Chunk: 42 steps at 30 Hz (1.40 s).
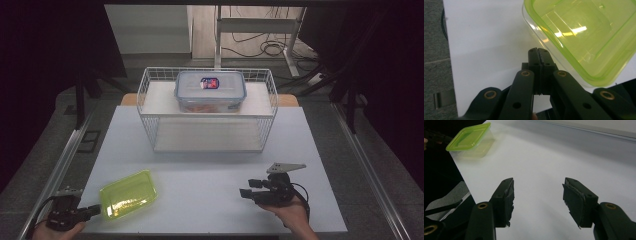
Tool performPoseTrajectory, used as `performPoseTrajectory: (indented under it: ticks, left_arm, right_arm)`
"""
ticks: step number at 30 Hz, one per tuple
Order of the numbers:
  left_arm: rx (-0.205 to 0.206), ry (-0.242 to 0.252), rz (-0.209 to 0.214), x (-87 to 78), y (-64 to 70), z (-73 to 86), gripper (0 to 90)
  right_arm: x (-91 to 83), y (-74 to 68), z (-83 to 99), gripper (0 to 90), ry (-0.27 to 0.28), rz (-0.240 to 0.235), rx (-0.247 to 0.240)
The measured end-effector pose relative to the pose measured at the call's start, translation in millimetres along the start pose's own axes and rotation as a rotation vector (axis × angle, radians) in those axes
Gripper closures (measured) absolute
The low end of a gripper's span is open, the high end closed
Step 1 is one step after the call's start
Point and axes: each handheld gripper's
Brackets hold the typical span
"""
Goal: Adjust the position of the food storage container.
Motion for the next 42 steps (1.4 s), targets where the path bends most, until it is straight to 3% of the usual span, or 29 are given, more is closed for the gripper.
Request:
performPoseTrajectory:
  ticks: [13, 25, 42]
  left_arm:
    - [0.041, -0.027, 0.02, 23.0, 15.3, -31.9, 90.0]
    - [0.104, -0.05, 0.044, 51.4, 43.3, -63.0, 90.0]
    - [0.162, -0.056, 0.081, 76.8, 75.7, -90.5, 90.0]
  right_arm:
    - [-0.5, 0.4, -0.3, 41.8, 0.0, -0.002, 0.0]
    - [-1.9, 1.5, -0.1, 41.8, 0.0, -0.002, -0.005]
    - [-1.5, 1.6, 0.0, 41.9, -0.003, -0.003, -0.006]
Point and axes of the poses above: each handheld gripper's, and its own axes: x roughly forward along the jaws, z roughly out of its underside, y roughly to its right, and after that the axes turned 7 degrees about z, right-handed
